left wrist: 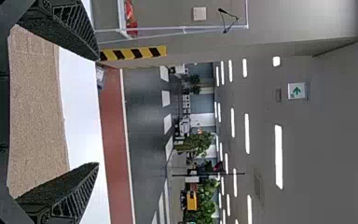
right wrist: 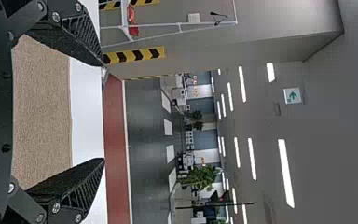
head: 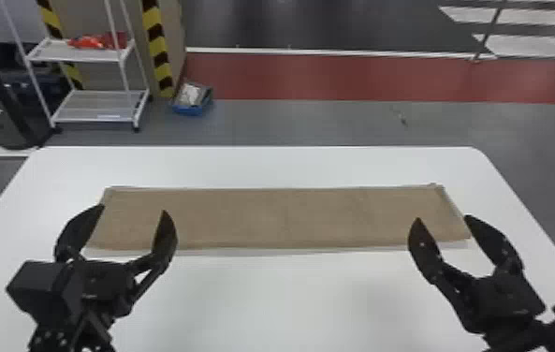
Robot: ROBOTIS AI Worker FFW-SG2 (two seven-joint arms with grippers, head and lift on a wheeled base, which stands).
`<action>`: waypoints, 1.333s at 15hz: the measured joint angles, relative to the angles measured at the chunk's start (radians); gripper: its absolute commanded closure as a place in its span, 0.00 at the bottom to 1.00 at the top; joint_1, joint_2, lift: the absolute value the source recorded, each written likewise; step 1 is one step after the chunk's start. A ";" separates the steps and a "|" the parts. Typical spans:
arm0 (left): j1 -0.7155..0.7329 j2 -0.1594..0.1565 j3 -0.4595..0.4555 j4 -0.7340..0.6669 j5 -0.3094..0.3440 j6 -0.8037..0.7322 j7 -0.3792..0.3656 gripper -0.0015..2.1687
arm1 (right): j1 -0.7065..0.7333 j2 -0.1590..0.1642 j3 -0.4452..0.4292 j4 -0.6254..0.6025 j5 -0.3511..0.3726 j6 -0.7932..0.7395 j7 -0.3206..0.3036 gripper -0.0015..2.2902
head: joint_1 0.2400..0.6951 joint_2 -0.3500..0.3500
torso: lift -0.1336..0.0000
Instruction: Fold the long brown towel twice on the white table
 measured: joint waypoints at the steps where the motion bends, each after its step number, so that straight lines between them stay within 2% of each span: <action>1: -0.006 0.000 0.003 0.006 0.001 0.001 0.000 0.04 | -0.001 0.000 -0.001 0.001 0.002 0.003 0.000 0.09 | 1.00 0.44 | 0.08; 8: -0.148 0.002 0.079 0.132 0.055 0.132 -0.022 0.04 | -0.033 -0.006 0.000 0.038 0.028 0.052 0.000 0.09 | 1.00 0.53 | 0.08; 12: -0.215 0.003 0.122 0.187 0.097 0.243 -0.073 0.04 | -0.043 -0.014 0.000 0.050 0.028 0.074 0.000 0.09 | 1.00 0.57 | 0.08; 15: -0.295 0.008 0.147 0.261 0.109 0.292 -0.124 0.10 | -0.041 -0.015 0.001 0.049 0.028 0.072 0.003 0.09 | 1.00 0.58 | 0.08; 20: -0.417 0.019 0.168 0.380 0.115 0.385 -0.176 0.10 | -0.024 -0.016 0.008 0.048 0.026 0.062 0.006 0.09 | 1.00 0.62 | 0.08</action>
